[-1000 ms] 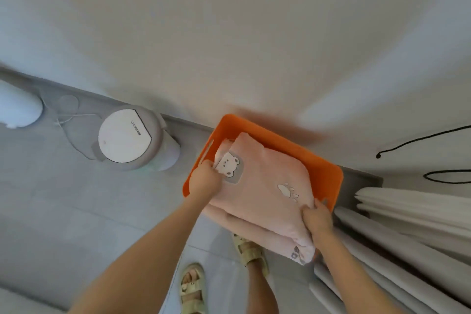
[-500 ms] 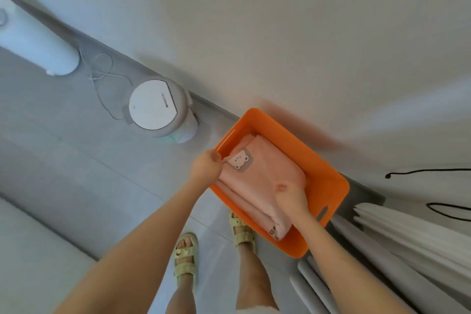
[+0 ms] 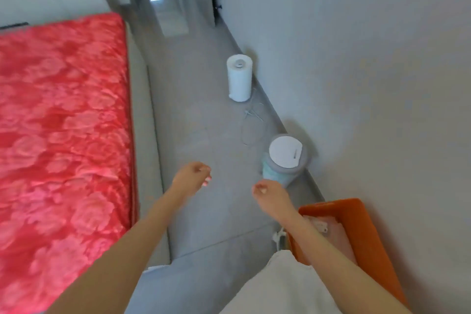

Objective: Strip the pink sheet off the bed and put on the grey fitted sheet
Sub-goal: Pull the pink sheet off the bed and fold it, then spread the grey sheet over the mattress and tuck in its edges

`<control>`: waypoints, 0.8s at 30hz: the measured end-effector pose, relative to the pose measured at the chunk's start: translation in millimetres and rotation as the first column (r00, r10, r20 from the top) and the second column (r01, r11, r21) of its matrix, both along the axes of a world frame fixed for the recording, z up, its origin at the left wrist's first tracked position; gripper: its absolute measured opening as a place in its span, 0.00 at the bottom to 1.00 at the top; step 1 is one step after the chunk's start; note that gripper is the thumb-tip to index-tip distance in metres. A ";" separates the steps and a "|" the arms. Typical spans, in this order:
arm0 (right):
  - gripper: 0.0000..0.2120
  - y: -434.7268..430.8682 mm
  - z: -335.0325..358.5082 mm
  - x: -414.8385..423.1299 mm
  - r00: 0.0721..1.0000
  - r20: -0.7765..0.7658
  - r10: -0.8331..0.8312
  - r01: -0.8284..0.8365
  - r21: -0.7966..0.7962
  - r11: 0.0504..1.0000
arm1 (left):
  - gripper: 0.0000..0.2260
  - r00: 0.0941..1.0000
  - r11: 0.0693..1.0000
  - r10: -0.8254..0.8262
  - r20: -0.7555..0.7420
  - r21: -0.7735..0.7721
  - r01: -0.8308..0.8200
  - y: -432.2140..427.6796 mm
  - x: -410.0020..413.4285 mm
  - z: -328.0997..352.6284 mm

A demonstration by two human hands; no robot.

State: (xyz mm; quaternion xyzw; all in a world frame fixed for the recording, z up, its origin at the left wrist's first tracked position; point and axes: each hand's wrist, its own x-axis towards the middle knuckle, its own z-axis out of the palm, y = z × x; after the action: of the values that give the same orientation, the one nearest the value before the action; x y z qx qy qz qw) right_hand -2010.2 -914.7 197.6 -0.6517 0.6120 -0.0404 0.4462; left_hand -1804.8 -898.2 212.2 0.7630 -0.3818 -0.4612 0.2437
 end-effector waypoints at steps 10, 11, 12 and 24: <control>0.11 235.3 105.9 341.9 0.649 0.188 0.737 -0.721 -0.158 0.675 | 0.10 0.739 0.734 0.672 0.052 -0.180 -0.655 394.8 294.4 93.2; 0.12 262.0 114.0 370.1 0.590 0.192 0.784 -0.766 -0.176 0.619 | 0.10 0.691 0.686 0.721 0.057 -0.199 -0.700 429.3 308.8 100.8; 0.11 288.3 121.4 396.5 0.532 0.198 0.823 -0.803 -0.189 0.565 | 0.09 0.641 0.637 0.765 0.061 -0.213 -0.741 462.4 321.8 107.2; 0.10 553.2 145.1 669.5 -0.167 0.189 0.968 -0.957 -0.267 -0.113 | 0.07 -0.168 -0.176 0.984 -0.054 -0.290 -0.941 762.4 411.9 117.8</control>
State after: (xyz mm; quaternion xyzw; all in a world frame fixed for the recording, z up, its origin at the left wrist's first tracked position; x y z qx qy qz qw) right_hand -1340.7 -361.5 342.6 -0.8774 -0.1654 0.1891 0.4086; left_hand -1392.9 -135.8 330.0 0.7894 0.2600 0.0082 0.5560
